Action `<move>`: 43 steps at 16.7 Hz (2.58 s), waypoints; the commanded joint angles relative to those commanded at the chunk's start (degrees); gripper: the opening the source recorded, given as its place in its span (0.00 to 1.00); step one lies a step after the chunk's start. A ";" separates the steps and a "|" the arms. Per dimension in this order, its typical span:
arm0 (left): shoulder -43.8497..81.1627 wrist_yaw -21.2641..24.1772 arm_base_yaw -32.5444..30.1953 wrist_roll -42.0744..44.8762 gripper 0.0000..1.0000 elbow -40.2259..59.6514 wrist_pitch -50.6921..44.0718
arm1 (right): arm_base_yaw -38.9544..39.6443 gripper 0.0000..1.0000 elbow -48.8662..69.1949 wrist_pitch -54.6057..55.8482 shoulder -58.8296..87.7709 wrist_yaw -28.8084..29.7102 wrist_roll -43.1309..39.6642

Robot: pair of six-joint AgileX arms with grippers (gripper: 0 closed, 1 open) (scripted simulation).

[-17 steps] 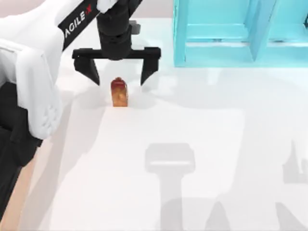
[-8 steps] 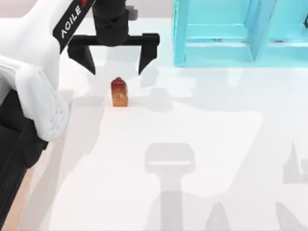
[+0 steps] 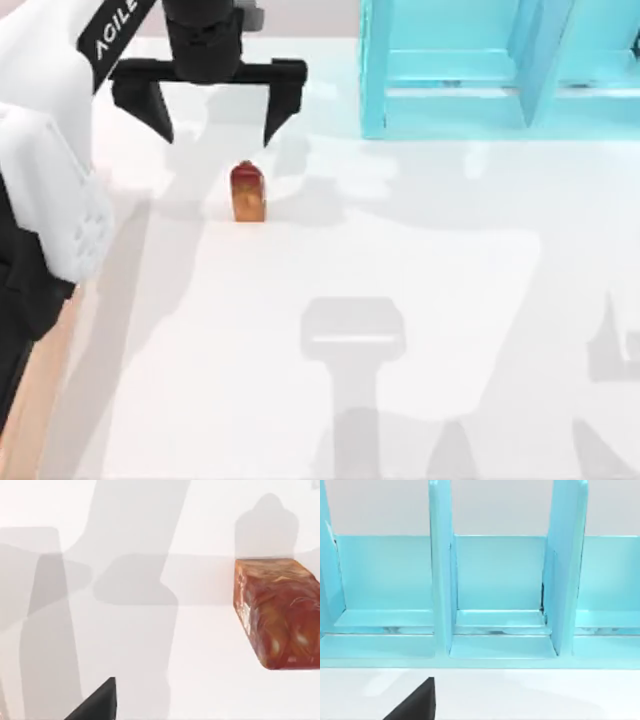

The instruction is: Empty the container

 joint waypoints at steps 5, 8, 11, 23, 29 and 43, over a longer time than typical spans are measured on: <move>-14.09 -2.62 8.62 10.38 1.00 -21.26 6.25 | 0.00 1.00 0.00 0.00 0.00 0.00 0.00; -24.41 -3.01 15.68 17.15 1.00 -38.51 10.98 | 0.00 1.00 0.00 0.00 0.00 0.00 0.00; -33.82 -1.84 22.74 22.82 1.00 -51.91 15.28 | 0.00 1.00 0.00 0.00 0.00 0.00 0.00; -41.49 0.88 29.96 28.02 1.00 -62.58 19.87 | 0.00 1.00 0.00 0.00 0.00 0.00 0.00; -36.21 0.97 32.11 30.18 1.00 -70.82 33.62 | 0.00 1.00 0.00 0.00 0.00 0.00 0.00; -38.99 0.95 29.89 27.92 0.70 -80.73 40.84 | 0.00 1.00 0.00 0.00 0.00 0.00 0.00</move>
